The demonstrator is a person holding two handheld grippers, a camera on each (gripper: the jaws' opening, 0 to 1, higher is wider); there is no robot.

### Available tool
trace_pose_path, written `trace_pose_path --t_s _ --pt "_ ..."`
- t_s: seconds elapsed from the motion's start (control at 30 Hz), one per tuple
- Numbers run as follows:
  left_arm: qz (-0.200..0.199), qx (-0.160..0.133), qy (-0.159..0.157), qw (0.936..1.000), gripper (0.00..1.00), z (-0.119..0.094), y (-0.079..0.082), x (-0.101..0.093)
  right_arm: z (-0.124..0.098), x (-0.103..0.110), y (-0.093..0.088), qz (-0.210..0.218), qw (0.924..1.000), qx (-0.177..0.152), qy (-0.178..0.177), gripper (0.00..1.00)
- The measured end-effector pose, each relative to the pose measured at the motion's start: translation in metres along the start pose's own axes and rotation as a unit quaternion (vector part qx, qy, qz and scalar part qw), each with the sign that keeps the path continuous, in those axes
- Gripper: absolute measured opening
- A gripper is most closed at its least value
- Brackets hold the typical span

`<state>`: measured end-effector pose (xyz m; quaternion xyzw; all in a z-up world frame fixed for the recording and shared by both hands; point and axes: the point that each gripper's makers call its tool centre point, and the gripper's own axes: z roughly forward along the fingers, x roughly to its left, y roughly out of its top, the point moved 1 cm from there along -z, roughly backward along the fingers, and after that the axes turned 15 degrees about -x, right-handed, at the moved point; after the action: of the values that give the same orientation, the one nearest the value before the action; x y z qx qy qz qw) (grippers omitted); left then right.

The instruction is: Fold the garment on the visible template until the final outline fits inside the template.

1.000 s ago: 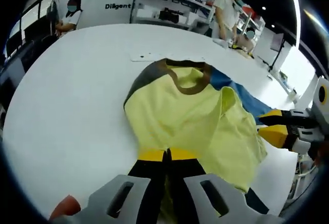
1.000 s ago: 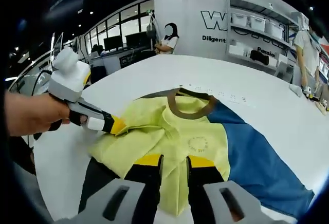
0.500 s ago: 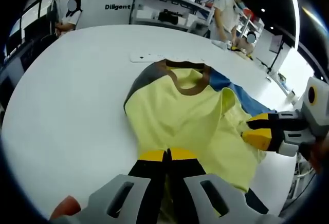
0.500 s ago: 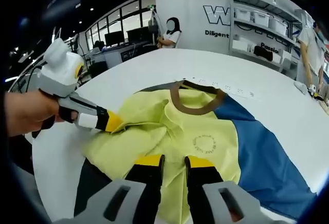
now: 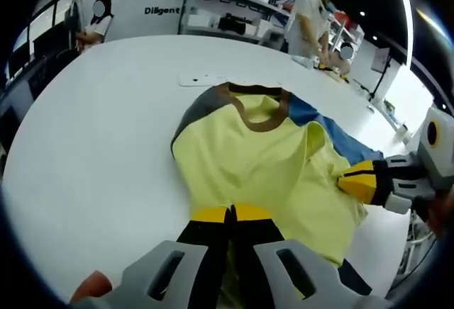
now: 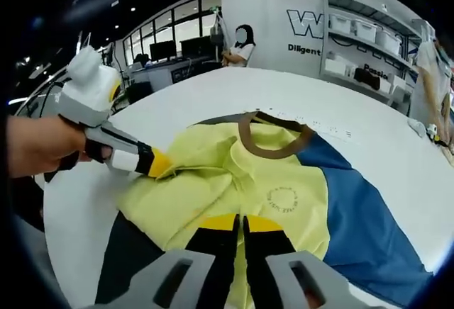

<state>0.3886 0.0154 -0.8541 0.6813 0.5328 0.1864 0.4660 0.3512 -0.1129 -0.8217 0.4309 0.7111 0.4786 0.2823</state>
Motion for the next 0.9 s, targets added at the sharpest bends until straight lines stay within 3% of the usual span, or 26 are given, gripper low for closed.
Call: trace_pose_path --t_s 0.27,0.6,0.9 --pt "-0.026 -0.002 0.005 0.9997 0.0 -0.005 0.006 0.002 -0.019 0.0 0.018 -0.024 0.9992 -0.033 -0.004 0.0" --pt "-0.032 -0.021 0.0 0.9993 0.0 -0.016 0.02 0.0 -0.029 -0.001 0.023 -0.024 0.9988 -0.042 -0.011 0.0" --pt "-0.051 -0.041 -0.006 0.9978 0.0 -0.029 0.045 0.0 -0.047 -0.001 0.038 -0.03 0.9975 -0.062 -0.015 0.0"
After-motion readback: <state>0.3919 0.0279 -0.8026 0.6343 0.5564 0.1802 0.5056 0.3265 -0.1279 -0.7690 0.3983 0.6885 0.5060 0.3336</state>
